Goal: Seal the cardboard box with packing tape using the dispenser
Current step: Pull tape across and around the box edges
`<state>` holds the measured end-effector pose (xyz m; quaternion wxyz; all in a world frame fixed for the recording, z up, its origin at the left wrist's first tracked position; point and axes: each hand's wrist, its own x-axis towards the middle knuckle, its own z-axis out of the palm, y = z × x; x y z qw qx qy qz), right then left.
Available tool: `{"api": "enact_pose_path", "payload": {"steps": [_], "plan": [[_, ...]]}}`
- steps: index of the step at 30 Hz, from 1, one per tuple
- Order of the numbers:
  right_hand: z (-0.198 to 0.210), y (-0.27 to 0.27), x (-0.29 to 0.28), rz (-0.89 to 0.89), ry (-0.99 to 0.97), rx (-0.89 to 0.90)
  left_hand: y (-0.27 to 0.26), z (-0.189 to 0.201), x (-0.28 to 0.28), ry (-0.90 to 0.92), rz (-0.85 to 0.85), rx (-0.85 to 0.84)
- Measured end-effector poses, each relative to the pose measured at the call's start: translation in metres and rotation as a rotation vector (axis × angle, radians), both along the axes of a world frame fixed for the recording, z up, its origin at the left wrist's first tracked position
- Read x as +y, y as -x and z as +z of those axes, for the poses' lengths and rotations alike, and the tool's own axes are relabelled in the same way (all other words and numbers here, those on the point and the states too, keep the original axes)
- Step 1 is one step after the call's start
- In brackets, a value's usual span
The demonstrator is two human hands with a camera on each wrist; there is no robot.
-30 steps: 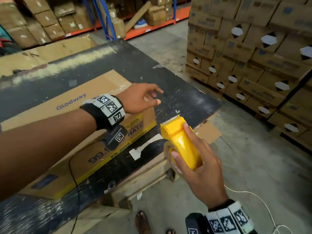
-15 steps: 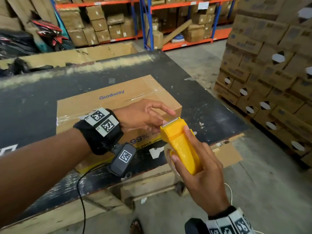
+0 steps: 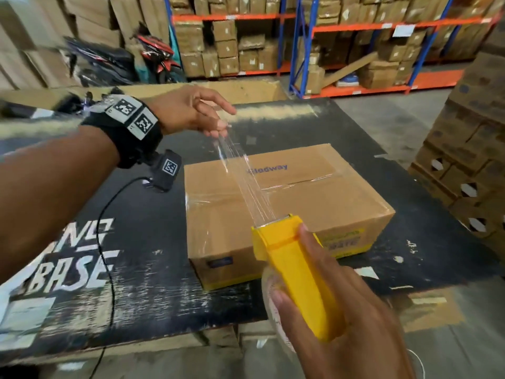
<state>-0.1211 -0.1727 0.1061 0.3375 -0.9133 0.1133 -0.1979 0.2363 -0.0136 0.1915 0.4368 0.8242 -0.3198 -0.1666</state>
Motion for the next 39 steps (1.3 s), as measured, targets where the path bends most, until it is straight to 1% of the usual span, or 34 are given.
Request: {"api": "enact_pose_path", "payload": {"steps": [2,5,9,13,20,22,25,27,29,31,32,33,35,36,37,39], "plan": [[0.010,-0.023,0.022,0.002,0.012,0.015,-0.028,-0.010,0.021,-0.006,0.000,-0.018],[0.019,-0.061,0.052,0.021,-0.002,0.074,-0.068,-0.038,0.046,-0.007,0.028,-0.057],[0.023,-0.110,0.087,0.029,-0.007,0.173,-0.118,-0.076,0.072,-0.027,0.043,-0.028],[0.021,-0.151,0.114,0.020,0.006,0.329,-0.156,-0.114,0.083,-0.068,0.005,-0.017],[0.014,-0.197,0.137,-0.041,0.018,0.467,-0.195,-0.178,0.081,-0.053,-0.006,0.109],[0.012,-0.203,0.138,-0.055,0.036,0.506,-0.198,-0.194,0.080,-0.091,-0.025,0.148],[0.009,-0.207,0.140,-0.067,0.066,0.583,-0.203,-0.216,0.081,-0.187,-0.108,0.271],[0.006,-0.206,0.142,-0.071,0.080,0.611,-0.201,-0.221,0.084,-0.205,-0.118,0.285],[0.003,-0.204,0.142,-0.076,0.094,0.612,-0.194,-0.216,0.087,-0.105,-0.055,0.189],[0.001,-0.203,0.143,-0.088,0.093,0.612,-0.179,-0.209,0.090,0.083,0.021,0.062],[0.002,-0.202,0.143,-0.084,0.088,0.604,-0.169,-0.204,0.092,0.160,0.020,0.002],[0.002,-0.200,0.143,-0.079,0.084,0.591,-0.159,-0.203,0.094,0.191,-0.003,-0.056],[0.001,-0.199,0.143,-0.090,0.077,0.574,-0.138,-0.206,0.097,0.134,-0.086,-0.165],[0.001,-0.199,0.144,-0.091,0.079,0.569,-0.128,-0.210,0.098,0.093,-0.122,-0.185],[0.000,-0.197,0.144,-0.081,0.095,0.562,-0.120,-0.214,0.099,0.078,-0.145,-0.174],[0.000,-0.198,0.145,-0.081,0.107,0.585,-0.112,-0.222,0.099,0.111,-0.149,-0.167]]}}
